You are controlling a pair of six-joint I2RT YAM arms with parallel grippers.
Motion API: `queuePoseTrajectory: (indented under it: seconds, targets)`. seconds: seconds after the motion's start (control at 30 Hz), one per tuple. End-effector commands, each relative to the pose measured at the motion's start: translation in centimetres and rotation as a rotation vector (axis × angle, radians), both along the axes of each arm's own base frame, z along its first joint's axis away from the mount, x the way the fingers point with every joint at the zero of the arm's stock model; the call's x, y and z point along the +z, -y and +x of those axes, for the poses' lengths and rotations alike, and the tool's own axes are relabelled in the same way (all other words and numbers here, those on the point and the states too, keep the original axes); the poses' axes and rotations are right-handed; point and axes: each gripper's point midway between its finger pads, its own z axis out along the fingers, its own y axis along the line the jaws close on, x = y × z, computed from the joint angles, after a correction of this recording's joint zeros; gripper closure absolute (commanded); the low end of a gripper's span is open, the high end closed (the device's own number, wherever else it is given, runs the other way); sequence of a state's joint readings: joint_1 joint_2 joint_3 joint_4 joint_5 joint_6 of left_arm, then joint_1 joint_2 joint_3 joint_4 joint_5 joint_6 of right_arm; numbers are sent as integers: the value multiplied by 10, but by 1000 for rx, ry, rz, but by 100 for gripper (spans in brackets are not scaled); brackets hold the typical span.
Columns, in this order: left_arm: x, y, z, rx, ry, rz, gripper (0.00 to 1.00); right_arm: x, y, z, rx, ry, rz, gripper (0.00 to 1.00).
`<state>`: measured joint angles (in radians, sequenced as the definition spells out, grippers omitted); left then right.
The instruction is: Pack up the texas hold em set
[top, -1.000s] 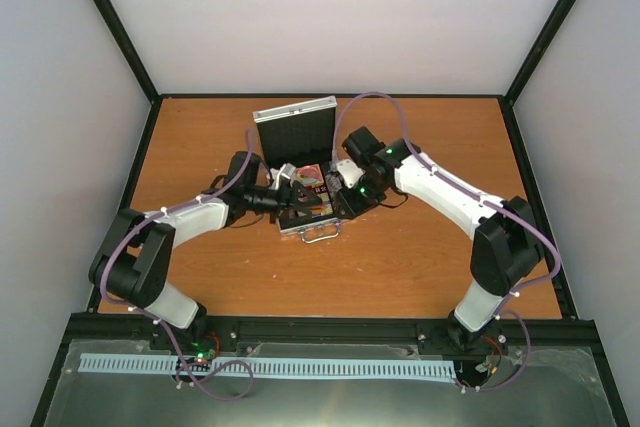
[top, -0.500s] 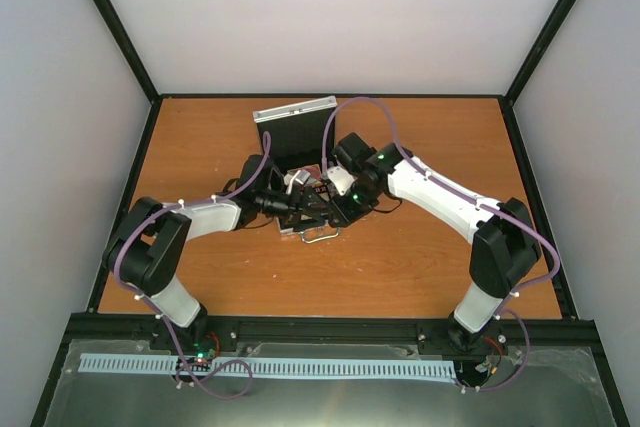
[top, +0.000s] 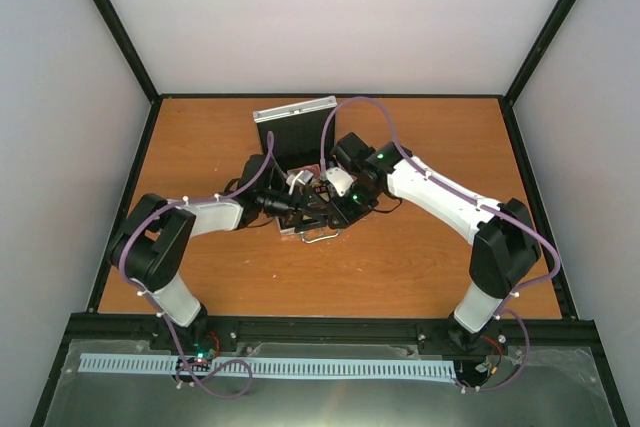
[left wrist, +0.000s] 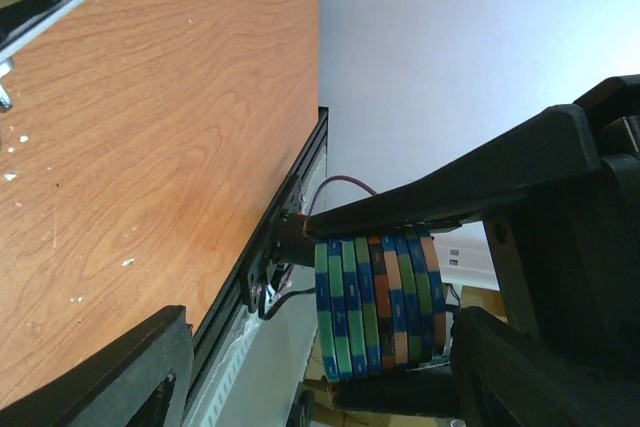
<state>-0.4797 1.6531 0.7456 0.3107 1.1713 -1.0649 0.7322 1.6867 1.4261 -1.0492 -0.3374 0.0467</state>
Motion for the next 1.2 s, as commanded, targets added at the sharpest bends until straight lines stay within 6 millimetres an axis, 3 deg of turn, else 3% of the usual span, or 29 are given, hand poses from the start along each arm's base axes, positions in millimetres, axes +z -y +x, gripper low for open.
queuePoseTrajectory:
  seconds: [0.0,0.2,0.73,1.17]
  targets:
    - [22,17,-16,-142,53,-90,28,19,-19,6,34,51,74,74]
    - [21,28,-21,-176,58,-86,30,21,-21,7,38,53,78,73]
    - [22,29,-27,-203,39,-95,48,20,-22,10,22,63,72,74]
    - [26,28,-36,-252,47,-121,34,14,-21,12,17,57,55,74]
